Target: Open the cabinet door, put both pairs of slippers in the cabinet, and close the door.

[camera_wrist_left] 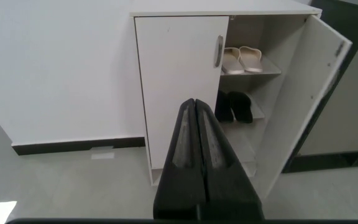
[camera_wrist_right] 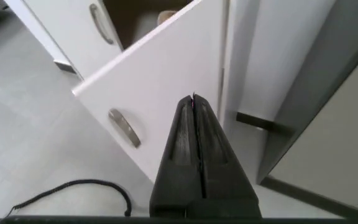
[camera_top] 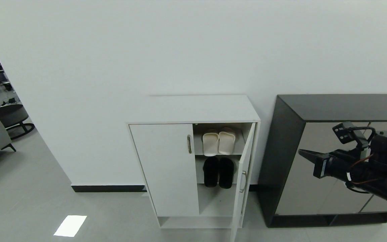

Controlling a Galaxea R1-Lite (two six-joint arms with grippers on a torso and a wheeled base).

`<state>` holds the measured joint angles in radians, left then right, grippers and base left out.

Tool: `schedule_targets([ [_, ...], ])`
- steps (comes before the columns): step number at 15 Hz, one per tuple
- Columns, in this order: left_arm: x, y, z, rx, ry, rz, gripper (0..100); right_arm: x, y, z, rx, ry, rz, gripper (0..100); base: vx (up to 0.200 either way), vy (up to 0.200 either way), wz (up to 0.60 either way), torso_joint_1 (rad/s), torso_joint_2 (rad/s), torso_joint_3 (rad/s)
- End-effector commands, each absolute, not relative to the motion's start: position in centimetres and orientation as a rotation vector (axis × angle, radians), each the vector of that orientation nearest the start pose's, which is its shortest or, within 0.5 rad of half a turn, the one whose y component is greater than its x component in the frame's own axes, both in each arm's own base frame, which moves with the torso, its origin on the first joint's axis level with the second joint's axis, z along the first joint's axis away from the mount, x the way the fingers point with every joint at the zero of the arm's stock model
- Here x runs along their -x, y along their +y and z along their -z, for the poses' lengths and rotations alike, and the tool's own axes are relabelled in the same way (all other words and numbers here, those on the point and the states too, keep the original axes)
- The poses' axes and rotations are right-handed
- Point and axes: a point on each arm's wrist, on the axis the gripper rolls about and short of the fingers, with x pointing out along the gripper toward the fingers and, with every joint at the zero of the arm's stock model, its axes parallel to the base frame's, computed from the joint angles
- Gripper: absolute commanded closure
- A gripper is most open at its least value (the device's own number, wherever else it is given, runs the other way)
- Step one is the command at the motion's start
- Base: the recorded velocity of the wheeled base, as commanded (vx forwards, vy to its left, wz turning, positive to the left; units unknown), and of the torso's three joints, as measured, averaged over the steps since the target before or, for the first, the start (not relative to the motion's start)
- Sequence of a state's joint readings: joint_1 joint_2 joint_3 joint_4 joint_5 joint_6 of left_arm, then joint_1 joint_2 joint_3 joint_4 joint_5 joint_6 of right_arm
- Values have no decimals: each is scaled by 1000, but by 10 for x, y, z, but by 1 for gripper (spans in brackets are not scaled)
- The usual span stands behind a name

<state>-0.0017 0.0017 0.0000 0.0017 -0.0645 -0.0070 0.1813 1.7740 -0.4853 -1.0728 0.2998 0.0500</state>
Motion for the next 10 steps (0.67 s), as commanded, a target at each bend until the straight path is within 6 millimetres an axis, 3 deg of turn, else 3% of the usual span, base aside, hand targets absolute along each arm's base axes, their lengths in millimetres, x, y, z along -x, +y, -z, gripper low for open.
schedule_targets([
  [1,23,-1,-75,6,5,66,100,-275,66,-117,-59,260,-502,100,0,0,0,0,0,0],
  [5,23,-1,-75,8,5,66,100,-273,90,-95,-38,339,-517,100,0,0,0,0,0,0],
  [10,23,-1,-75,6,5,67,100,-281,135,-65,-71,294,-511,100,200,0,0,0,1,3],
])
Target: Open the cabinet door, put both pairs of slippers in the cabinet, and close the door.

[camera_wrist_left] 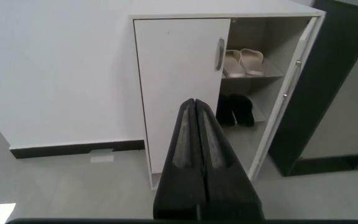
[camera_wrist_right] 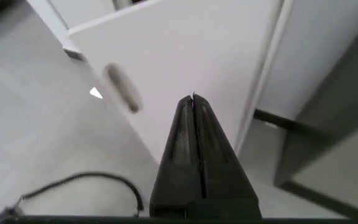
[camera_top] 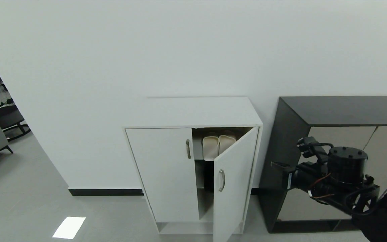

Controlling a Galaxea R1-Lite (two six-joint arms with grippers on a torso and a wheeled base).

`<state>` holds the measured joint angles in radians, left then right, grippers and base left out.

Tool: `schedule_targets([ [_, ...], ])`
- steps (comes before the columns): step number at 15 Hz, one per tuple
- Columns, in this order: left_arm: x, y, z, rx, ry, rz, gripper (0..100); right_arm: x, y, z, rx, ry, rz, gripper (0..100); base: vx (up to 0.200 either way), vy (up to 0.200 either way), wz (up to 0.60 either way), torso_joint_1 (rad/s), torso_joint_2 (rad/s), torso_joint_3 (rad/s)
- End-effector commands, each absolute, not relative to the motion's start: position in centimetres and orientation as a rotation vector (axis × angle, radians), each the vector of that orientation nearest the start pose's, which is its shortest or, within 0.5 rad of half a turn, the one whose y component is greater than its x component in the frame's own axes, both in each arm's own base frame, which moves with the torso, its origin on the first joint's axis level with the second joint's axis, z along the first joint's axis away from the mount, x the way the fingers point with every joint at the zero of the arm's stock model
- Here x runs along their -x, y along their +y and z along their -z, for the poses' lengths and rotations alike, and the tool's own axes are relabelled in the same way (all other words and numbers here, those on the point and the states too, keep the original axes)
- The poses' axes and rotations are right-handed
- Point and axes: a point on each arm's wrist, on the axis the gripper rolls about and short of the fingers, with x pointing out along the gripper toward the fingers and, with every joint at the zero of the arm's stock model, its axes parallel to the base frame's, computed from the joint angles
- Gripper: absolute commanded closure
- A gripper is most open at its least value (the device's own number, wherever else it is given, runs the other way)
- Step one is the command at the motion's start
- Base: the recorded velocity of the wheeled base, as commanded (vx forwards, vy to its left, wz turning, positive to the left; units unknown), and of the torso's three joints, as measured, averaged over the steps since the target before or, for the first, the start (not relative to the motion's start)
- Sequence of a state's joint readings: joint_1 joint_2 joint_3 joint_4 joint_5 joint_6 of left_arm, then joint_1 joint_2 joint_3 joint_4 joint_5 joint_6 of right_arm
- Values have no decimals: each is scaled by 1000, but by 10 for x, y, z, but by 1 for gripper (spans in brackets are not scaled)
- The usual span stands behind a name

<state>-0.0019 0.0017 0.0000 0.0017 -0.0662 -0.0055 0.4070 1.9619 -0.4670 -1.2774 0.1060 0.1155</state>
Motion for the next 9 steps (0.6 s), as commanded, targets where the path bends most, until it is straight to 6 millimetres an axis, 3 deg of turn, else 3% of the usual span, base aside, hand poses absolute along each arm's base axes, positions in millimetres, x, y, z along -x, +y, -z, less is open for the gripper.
schedule_targets([
  [1,23,-1,-75,6,5,67,100,-282,139,-62,-70,295,-514,100,200,0,0,12,2,2],
  [5,23,-1,-75,6,5,67,100,-280,149,-58,-63,308,-546,100,200,0,0,5,2,5],
  [9,23,-1,-75,6,5,67,100,-295,175,-50,-62,283,-593,100,0,0,0,0,0,0],
])
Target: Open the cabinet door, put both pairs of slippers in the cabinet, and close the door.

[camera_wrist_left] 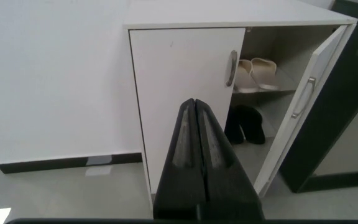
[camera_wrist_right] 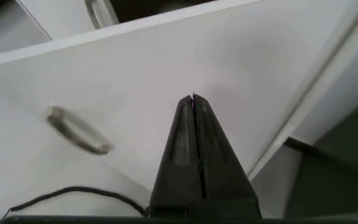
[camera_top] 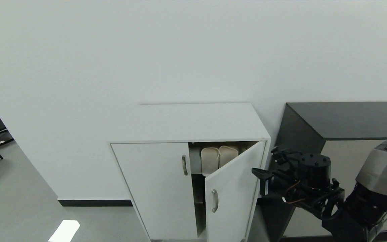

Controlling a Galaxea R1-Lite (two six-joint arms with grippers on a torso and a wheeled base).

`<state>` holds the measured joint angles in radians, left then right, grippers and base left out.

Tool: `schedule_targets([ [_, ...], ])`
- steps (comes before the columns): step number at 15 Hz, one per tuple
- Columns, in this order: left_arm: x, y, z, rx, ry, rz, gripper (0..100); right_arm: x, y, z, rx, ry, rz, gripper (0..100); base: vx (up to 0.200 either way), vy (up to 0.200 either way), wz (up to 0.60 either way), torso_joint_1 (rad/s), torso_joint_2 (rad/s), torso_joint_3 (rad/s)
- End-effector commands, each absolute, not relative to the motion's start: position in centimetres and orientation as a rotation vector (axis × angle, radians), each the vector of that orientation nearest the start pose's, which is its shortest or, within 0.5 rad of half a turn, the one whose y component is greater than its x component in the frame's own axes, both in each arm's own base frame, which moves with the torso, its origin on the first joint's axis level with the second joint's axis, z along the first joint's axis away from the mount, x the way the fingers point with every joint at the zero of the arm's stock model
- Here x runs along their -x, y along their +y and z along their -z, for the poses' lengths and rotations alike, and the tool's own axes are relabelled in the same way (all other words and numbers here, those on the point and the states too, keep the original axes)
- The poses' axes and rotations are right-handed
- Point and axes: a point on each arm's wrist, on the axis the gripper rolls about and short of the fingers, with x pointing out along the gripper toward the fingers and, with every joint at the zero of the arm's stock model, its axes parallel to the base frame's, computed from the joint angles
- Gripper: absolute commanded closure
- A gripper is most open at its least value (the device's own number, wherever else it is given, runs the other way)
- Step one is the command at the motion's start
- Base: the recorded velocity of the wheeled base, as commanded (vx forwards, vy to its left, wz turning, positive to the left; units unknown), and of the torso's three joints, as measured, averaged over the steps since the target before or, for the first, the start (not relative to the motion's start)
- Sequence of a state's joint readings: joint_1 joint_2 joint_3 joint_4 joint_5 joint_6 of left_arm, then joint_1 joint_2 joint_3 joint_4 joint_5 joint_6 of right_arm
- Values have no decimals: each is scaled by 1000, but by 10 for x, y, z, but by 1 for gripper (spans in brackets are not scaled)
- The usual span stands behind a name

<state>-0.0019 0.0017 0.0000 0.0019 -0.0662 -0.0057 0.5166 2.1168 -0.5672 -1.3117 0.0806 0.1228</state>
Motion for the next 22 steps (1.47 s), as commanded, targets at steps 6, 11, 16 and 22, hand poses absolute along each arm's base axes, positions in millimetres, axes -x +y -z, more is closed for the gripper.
schedule_targets([
  [6,23,-1,-75,6,5,67,100,-318,183,-45,-65,278,-581,100,0,0,0,0,0,0],
  [11,23,-1,-75,6,5,67,100,-349,193,-43,-71,262,-564,100,0,0,0,0,0,0],
  [16,23,-1,-75,6,5,67,100,-368,194,-48,-72,268,-543,100,0,0,0,0,0,0],
  [22,23,-1,-75,6,5,67,100,-379,193,-48,-75,262,-530,100,0,0,0,0,0,0],
])
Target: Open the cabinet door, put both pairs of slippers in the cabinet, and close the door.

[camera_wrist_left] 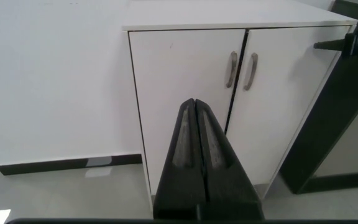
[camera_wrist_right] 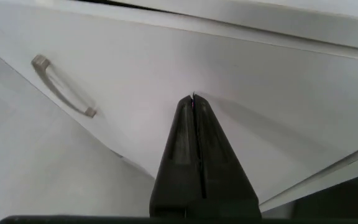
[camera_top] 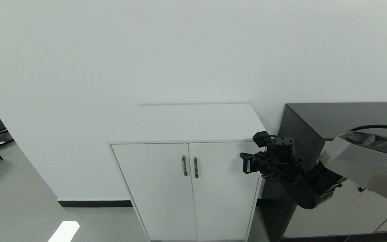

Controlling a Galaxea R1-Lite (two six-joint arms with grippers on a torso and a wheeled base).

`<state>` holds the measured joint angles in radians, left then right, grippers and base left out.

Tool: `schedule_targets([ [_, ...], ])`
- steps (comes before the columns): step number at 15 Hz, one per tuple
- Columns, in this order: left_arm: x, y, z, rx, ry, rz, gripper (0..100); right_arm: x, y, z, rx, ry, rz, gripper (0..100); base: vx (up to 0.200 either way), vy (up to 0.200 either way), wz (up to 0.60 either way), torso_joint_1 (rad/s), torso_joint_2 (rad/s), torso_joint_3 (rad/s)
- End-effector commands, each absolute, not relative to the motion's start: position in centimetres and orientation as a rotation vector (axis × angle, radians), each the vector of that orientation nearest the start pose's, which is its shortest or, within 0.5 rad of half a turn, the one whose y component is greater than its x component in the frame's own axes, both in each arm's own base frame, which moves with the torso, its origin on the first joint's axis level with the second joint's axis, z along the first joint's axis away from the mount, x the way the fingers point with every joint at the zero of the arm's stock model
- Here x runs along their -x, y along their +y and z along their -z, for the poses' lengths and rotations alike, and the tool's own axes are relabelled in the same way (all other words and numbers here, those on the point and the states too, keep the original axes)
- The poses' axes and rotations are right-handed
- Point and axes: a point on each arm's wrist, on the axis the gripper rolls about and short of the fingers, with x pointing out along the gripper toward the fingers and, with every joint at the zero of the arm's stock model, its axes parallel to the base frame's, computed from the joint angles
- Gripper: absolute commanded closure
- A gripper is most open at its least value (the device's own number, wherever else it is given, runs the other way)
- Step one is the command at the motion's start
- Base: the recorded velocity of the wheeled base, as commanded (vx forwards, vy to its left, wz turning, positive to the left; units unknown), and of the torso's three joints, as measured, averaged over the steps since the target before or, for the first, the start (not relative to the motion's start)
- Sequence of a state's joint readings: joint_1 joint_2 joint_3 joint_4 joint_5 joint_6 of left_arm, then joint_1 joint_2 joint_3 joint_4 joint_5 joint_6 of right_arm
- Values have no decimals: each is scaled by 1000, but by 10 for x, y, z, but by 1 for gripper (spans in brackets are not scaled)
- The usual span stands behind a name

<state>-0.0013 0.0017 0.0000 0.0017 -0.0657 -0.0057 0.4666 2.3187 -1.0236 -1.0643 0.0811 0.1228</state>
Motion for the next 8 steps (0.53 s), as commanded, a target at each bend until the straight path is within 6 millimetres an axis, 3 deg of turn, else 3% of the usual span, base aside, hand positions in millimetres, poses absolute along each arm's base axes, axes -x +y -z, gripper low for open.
schedule_targets([
  [1,23,-1,-75,6,5,67,100,-379,193,-48,-75,262,-530,100,0,0,0,0,0,0],
  [6,23,-1,-75,6,5,67,100,-382,187,-51,-72,268,-493,100,0,0,0,0,0,0],
  [8,23,-1,-75,6,5,67,100,-367,184,-66,-72,256,-477,100,0,0,0,0,0,0],
])
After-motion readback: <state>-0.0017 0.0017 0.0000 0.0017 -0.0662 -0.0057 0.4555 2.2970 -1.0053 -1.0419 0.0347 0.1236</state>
